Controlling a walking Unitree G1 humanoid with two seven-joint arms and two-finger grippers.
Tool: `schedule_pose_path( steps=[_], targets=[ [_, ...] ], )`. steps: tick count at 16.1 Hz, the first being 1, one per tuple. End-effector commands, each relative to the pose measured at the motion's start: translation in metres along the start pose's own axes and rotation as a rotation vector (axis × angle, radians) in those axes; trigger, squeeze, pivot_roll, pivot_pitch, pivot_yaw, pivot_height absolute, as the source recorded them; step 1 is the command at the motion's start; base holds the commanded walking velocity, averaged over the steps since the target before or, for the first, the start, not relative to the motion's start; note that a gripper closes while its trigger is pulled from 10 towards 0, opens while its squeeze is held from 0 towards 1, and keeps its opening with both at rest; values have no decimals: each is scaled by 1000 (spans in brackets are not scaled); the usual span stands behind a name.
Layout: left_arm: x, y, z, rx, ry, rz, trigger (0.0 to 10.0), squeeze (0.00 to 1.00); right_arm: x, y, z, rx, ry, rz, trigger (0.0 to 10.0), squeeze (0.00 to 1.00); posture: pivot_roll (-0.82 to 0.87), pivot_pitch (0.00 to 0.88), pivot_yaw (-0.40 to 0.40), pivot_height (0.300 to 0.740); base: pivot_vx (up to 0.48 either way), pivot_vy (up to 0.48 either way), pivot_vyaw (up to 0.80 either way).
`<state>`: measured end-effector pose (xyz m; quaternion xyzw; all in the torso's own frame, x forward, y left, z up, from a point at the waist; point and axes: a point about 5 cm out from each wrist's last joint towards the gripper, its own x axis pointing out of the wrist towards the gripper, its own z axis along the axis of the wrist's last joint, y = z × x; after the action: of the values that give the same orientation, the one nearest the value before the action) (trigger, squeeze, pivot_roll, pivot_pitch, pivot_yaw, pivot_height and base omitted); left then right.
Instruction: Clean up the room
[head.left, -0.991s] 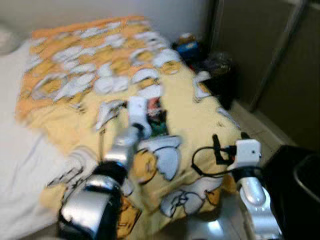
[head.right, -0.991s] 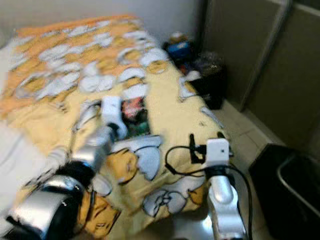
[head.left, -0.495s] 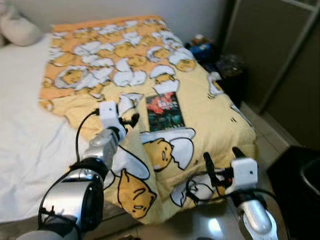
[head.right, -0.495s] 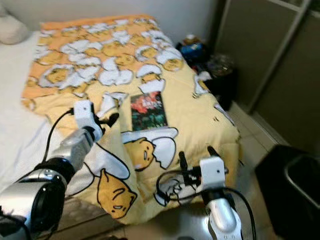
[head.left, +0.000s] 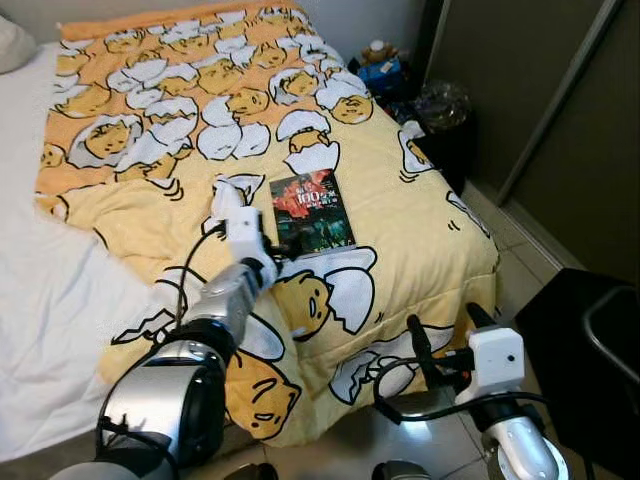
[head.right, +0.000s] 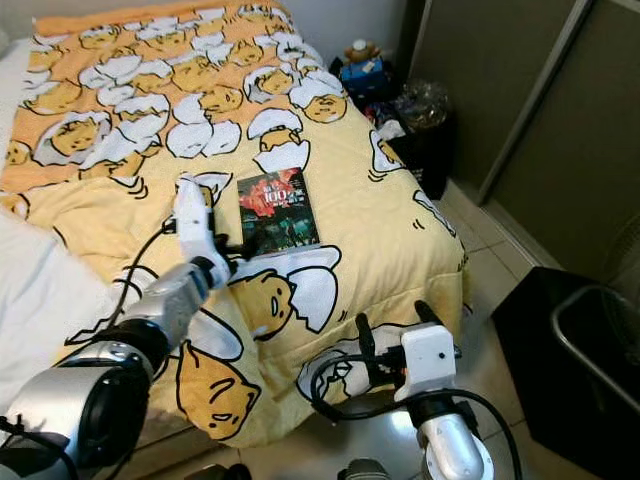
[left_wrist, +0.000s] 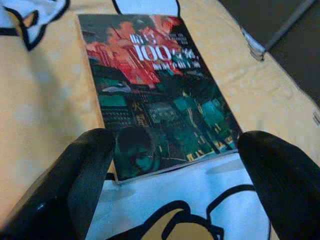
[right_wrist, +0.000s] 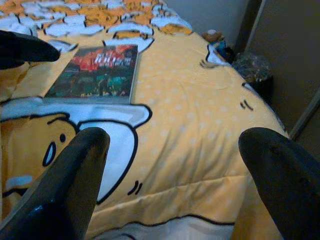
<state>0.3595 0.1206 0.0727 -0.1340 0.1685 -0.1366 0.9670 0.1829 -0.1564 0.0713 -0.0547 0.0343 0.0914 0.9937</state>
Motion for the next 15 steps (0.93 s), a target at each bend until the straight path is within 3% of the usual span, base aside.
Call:
schedule_pose_path(
  steps=[1,3,6,8,9,15],
  targets=[
    [-1,-1,-7,47,34,17,10000,0,-3,4,2,0,8,14,10000,0,-336,141,64,740,0,0,0],
    [-2,2,-15,83,67,69,10000,0,-11,7,3,-1,18,26,10000,0,-358,161,60,740,0,0,0],
    [-5,11,-17,35,77,144,10000,0,-23,7,4,0,44,20,10000,0,-376,183,60,740,0,0,0],
    [-5,15,-16,-127,60,194,10000,0,-27,10,3,9,60,20,10000,0,-374,195,62,740,0,0,0],
    [-5,15,-16,-165,55,201,10000,0,-28,11,3,12,63,22,10000,0,-372,197,62,740,0,0,0],
    [-1,2,-20,-267,52,174,10000,0,-34,16,6,21,77,21,10000,0,-395,212,63,740,0,0,0]
  ],
)
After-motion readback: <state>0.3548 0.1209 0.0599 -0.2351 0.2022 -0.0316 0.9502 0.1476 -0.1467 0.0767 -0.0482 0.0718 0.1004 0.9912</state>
